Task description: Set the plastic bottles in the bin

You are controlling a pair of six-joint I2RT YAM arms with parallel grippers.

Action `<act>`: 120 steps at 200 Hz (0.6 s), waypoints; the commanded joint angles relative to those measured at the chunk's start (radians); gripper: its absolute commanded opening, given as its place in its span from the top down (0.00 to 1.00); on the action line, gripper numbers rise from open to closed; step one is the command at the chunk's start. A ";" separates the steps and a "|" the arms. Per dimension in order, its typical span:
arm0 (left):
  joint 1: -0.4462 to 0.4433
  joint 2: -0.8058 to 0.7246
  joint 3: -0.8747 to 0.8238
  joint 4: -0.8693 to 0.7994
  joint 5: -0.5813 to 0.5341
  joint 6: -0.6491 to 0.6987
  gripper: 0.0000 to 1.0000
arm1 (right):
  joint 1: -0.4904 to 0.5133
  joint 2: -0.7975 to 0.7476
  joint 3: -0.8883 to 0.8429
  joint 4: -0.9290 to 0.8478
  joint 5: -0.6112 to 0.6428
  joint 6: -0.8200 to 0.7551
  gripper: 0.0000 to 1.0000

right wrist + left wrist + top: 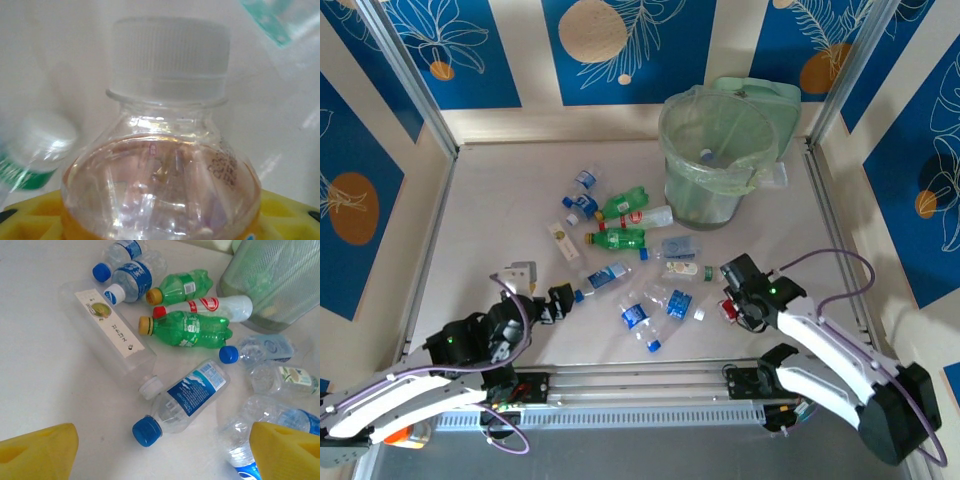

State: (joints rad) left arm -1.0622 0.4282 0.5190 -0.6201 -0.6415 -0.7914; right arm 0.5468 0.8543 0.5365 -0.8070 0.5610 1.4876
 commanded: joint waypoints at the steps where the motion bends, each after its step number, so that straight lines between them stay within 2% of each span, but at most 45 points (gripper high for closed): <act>1: 0.005 0.028 0.053 0.007 0.032 0.014 0.12 | 0.035 -0.095 0.014 0.018 0.074 -0.169 0.50; 34: 0.005 0.082 0.115 0.003 0.071 -0.015 0.13 | 0.083 -0.252 0.014 0.067 0.086 -0.333 0.51; 73: 0.005 0.169 0.194 0.027 0.073 0.041 0.13 | 0.103 -0.399 0.034 0.186 0.036 -0.588 0.53; 94: 0.005 0.173 0.184 0.073 0.057 0.058 0.13 | 0.107 -0.420 0.072 0.253 -0.009 -0.703 0.56; 120: 0.005 0.175 0.154 0.132 0.028 0.116 0.13 | 0.115 -0.370 0.169 0.304 -0.024 -0.822 0.57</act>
State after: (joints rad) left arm -1.0622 0.5999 0.6853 -0.5617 -0.5804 -0.7452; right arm 0.6495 0.4561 0.6048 -0.6151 0.5648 0.8490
